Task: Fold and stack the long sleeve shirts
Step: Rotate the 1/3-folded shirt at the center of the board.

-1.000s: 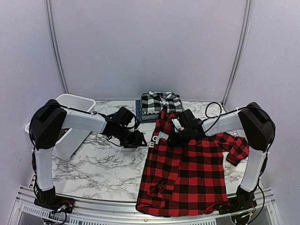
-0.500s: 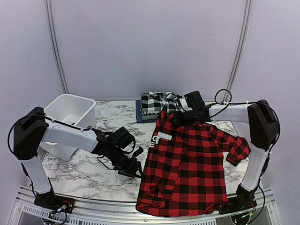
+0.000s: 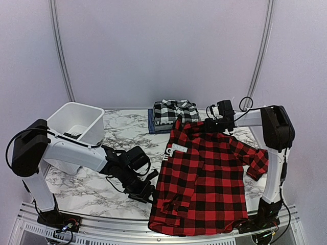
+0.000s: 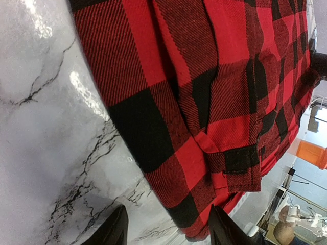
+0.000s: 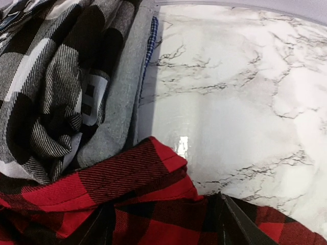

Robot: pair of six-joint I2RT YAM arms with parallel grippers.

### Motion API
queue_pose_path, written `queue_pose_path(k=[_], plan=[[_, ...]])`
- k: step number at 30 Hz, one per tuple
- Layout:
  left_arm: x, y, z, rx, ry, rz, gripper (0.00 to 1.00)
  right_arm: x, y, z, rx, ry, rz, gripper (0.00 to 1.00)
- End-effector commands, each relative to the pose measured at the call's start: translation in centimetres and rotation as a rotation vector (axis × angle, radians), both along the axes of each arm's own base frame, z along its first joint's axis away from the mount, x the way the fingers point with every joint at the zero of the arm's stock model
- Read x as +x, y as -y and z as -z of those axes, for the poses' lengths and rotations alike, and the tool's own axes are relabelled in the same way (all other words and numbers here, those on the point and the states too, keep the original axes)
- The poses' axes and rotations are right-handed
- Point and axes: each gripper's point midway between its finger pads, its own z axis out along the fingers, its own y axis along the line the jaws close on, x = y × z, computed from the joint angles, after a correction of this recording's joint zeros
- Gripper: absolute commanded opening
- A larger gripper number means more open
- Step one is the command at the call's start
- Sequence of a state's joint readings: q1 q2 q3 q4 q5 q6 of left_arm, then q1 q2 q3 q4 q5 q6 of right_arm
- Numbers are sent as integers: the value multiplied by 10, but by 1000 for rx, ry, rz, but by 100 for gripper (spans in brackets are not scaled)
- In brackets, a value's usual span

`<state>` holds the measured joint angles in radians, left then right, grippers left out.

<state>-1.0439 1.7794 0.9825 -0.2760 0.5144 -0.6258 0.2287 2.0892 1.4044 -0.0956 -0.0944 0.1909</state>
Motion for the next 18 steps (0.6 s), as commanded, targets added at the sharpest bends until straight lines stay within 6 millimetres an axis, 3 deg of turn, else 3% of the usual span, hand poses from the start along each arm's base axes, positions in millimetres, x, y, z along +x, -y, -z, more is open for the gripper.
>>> queue_pose_path(k=[1, 8, 14, 18], plan=[[-12, -13, 5, 60, -30, -12, 57, 25, -23, -30, 101, 135, -131, 64], [-15, -6, 6, 66, -54, -20, 51, 39, -25, -3, 110, 97, -132, 58], [-17, -2, 7, 64, -81, -39, 26, 37, -2, 12, 82, 51, -10, 26], [-21, 3, 6, 47, -107, -38, 24, 32, 10, 12, 59, 45, 47, 16]])
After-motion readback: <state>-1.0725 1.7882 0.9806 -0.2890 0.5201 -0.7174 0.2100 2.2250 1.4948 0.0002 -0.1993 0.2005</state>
